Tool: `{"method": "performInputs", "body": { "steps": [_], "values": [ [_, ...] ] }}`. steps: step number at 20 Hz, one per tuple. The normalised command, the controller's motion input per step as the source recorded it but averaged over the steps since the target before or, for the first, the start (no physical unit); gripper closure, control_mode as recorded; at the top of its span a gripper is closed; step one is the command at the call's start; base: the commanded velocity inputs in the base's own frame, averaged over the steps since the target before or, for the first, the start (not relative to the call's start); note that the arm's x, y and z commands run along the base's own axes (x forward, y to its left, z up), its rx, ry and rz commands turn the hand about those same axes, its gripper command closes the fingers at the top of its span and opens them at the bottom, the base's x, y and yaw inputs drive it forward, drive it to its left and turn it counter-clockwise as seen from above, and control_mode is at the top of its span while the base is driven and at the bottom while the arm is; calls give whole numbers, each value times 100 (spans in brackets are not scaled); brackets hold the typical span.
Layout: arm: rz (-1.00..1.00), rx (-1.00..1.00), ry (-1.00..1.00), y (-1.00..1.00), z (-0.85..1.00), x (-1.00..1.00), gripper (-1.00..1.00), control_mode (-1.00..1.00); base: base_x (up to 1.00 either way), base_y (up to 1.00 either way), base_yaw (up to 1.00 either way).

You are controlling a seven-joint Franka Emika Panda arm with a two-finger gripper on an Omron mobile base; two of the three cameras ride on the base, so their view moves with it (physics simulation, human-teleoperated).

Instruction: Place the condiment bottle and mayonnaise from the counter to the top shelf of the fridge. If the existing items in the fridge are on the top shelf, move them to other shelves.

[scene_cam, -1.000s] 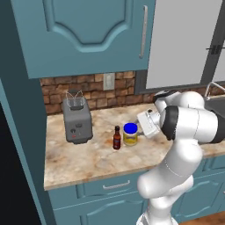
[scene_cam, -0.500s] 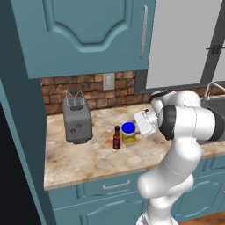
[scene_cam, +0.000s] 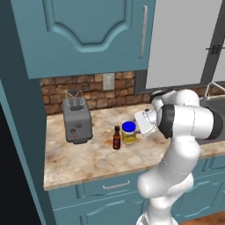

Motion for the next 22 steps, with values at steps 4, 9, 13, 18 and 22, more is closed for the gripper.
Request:
{"method": "performInputs", "body": {
  "steps": [4, 9, 13, 18, 22],
  "values": [
    [-5, 8, 0, -33, 85, -60, 100, -100, 0, 0, 0],
    [-10, 14, -1, -24, 100, -91, 100, -100, 0, 0, 0],
    [-8, 9, 0, -1, 100, -100, 100, -100, 0, 0, 0],
    [-9, 1, 0, 2, 100, -100, 100, -100, 0, 0, 0],
    [-1, 0, -2, 15, 77, -100, 100, -100, 0, 0, 0]
  ]
}}
